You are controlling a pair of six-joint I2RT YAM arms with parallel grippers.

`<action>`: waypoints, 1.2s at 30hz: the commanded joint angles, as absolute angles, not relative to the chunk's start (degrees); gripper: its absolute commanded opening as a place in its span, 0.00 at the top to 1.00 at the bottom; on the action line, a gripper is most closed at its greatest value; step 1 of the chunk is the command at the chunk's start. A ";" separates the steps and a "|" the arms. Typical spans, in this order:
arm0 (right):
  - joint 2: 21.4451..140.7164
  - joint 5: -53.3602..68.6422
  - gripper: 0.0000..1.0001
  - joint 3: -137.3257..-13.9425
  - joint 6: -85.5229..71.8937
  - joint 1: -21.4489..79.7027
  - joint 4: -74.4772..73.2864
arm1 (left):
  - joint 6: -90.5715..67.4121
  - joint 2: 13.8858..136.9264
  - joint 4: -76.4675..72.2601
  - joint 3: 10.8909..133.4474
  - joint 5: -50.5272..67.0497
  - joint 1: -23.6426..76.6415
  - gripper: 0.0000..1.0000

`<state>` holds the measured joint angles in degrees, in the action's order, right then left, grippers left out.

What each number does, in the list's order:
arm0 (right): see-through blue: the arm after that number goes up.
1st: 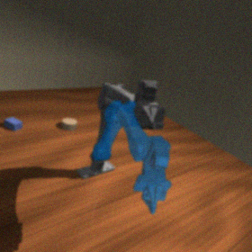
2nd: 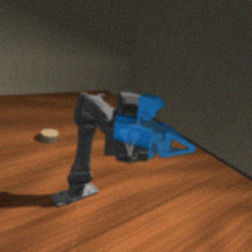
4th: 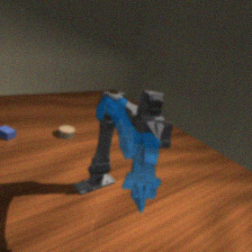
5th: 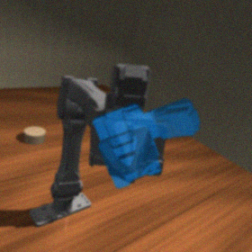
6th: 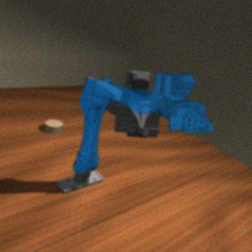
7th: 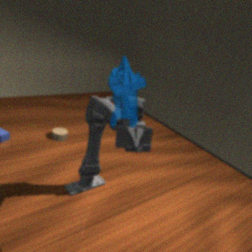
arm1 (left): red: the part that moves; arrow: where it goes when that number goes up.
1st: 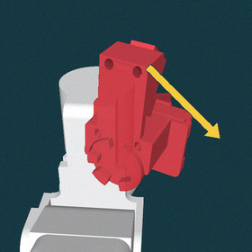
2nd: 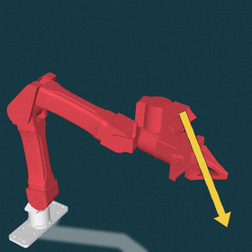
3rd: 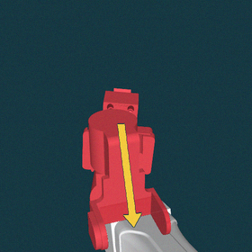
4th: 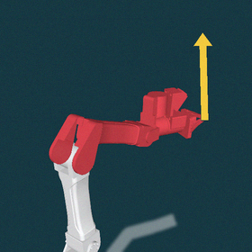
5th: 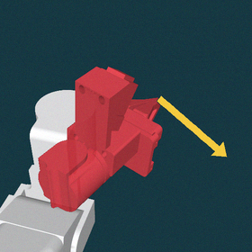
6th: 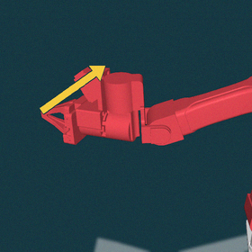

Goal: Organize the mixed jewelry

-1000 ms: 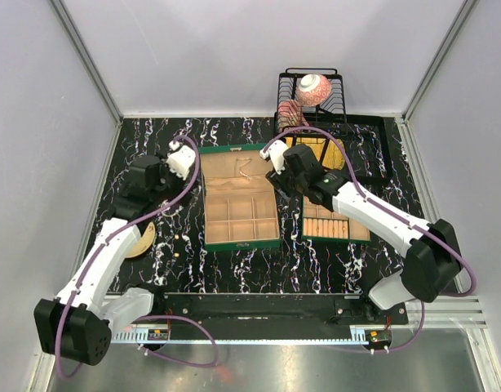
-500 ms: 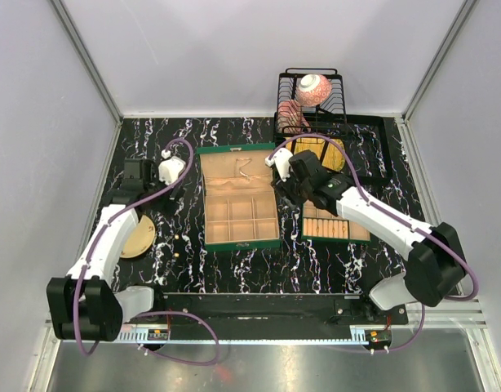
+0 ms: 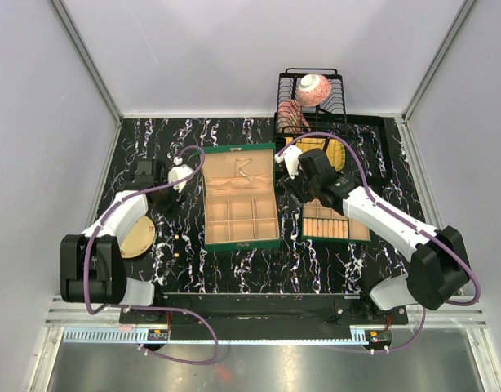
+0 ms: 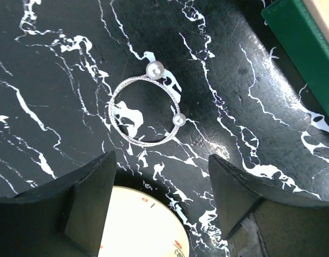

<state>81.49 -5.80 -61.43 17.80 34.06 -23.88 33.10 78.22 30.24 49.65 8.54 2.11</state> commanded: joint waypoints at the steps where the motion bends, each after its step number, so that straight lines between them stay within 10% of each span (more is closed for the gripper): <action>1: 80.16 -4.74 0.38 -61.79 18.11 33.84 -23.03 | 35.59 80.68 25.67 48.69 8.96 1.93 0.27; 18: 81.65 -5.71 0.40 -61.88 18.37 33.75 -22.94 | 38.76 88.06 23.20 50.10 11.51 1.93 0.33; 36: 81.65 -6.15 0.43 -61.08 18.54 33.22 -22.76 | 39.55 91.67 23.91 50.45 13.45 1.93 0.64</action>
